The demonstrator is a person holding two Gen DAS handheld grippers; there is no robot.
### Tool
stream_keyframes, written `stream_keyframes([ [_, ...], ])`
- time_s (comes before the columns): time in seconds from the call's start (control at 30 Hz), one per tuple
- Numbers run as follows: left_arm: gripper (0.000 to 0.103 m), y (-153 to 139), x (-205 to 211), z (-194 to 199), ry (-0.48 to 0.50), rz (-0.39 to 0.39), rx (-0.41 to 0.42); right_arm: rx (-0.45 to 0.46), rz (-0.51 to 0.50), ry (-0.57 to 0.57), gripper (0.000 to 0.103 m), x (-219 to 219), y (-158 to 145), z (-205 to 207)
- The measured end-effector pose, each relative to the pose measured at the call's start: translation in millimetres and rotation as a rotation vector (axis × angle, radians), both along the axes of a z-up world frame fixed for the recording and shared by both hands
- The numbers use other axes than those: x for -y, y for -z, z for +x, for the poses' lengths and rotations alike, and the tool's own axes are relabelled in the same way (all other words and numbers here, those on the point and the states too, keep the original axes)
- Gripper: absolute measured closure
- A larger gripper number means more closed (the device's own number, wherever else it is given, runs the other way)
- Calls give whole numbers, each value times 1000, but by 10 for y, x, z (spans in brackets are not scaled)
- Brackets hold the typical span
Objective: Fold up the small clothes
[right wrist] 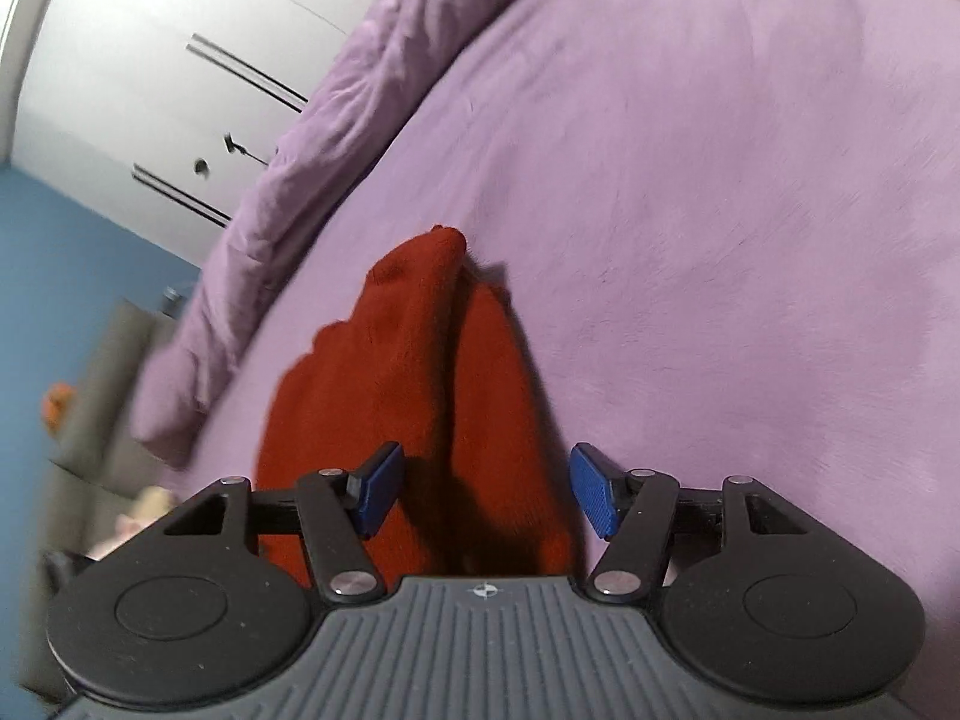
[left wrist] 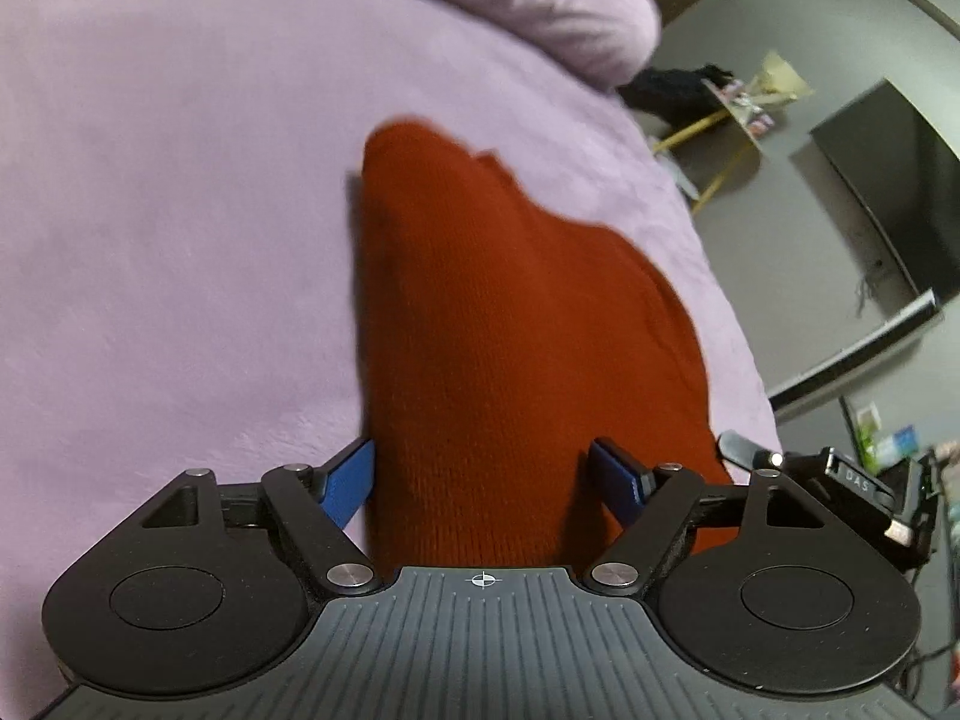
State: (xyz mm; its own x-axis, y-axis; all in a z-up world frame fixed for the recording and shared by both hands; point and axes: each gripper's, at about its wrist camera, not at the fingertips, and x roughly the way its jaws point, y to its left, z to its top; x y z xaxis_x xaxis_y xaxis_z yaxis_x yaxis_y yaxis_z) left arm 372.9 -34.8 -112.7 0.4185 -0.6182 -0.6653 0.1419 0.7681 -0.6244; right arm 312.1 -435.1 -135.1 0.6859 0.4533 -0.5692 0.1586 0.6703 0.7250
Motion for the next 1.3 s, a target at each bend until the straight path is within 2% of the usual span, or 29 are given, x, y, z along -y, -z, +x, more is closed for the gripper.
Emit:
stream_keyframes([
  [0.07, 22, 97, 21, 65, -25, -41, -21, -5, 74, -21, 43, 0, 82, 116],
  [0.13, 26, 166, 23, 105, -55, -75, -34, -3, 107, -50, 46, -51, 127, 223],
  [0.2, 37, 186, 25, 127, -66, -86, -37, -8, 103, -82, 59, -141, 167, 317],
  [0.3, 48, 199, -19, 108, -76, -106, -31, 5, 104, -84, 66, -260, 214, 395],
  [0.47, 53, -41, -129, 12, -55, -99, 17, 37, 173, -54, 70, -377, 153, 307],
  [0.6, 53, -333, -383, -225, -38, -31, 67, 8, 200, -98, 71, -661, 81, 280],
  [0.77, 49, -483, -901, -731, -108, 145, 59, -16, 198, -236, 70, -1364, 76, 99],
  [0.87, 47, -505, -1059, -1052, -151, 252, 70, -26, 123, -231, 59, -1625, 32, -113],
  [0.93, 48, -610, -1116, -1317, -171, 306, 155, -19, 4, -173, 55, -1688, -104, -277],
  [1.03, 45, -709, -1115, -1736, -181, 339, 245, 40, -91, -93, 49, -1656, -349, -660],
  [1.13, 42, -633, -980, -2032, -128, 373, 267, 36, -113, -132, 47, -1700, -433, -1007],
  [1.23, 41, -467, -731, -2085, -61, 446, 255, 1, -145, -191, 50, -1801, -384, -1140],
  [1.27, 41, -429, -678, -2077, -59, 466, 266, -10, -165, -183, 55, -1849, -380, -1160],
  [1.3, 41, -395, -634, -2060, -64, 490, 277, -12, -176, -173, 56, -1888, -385, -1147],
])
